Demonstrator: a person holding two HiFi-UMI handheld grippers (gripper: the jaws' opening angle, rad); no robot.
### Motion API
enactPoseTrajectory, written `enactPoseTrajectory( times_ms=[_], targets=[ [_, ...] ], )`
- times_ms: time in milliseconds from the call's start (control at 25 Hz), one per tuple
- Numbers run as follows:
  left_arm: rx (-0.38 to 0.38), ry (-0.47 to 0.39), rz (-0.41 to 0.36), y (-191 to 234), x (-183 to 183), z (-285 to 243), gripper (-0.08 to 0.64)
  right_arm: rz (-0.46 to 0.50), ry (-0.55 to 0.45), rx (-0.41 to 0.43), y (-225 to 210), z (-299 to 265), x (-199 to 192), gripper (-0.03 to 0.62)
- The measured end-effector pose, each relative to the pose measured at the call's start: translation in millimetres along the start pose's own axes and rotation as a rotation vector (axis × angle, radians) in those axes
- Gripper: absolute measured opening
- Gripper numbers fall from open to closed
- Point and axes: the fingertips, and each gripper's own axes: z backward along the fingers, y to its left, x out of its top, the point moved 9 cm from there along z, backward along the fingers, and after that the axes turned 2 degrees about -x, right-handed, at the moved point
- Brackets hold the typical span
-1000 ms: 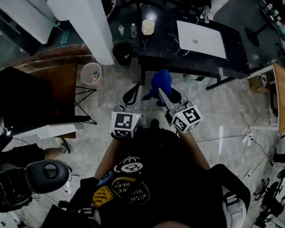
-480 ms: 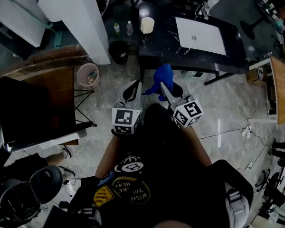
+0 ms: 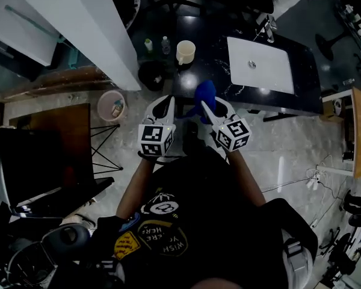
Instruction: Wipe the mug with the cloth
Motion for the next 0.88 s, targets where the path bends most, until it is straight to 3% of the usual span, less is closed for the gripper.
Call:
enactPoseTrajectory(
  times_ms=[160, 320, 480, 600, 720, 880],
  targets=[
    [0.007, 0.038, 0.013, 15.6, 10.7, -64.9, 0.005, 0.017, 0.102, 0.035, -62.3, -46.2, 4.8, 0.087],
    [0.058, 0.146, 0.022, 45.8, 1.5, -124.1, 0.005, 0.051, 0.200, 0.066, -112.4, -97.1, -3.6, 0.087],
    [0.077, 0.197, 0.087, 83.0, 4.6, -171.4, 0.005, 0.122, 0.394, 0.097, -136.9, -143.3, -15.8, 0.087],
    [0.108, 0.195, 0.080, 112.3, 22.4, -212.3, 0.005, 0.188, 0.393, 0.083, -145.9, -169.0, 4.3, 0.087],
    [0.071, 0.207, 0.087, 132.5, 32.8, -250.4, 0.005, 0.207, 0.410, 0.043, -150.9, -187.3, 29.6, 0.087],
    [-0.029, 0.245, 0.198, 144.7, 27.4, -282.7, 0.005, 0.217, 0.506, 0.020, -154.8, -206.5, 28.4, 0.087]
  ],
)
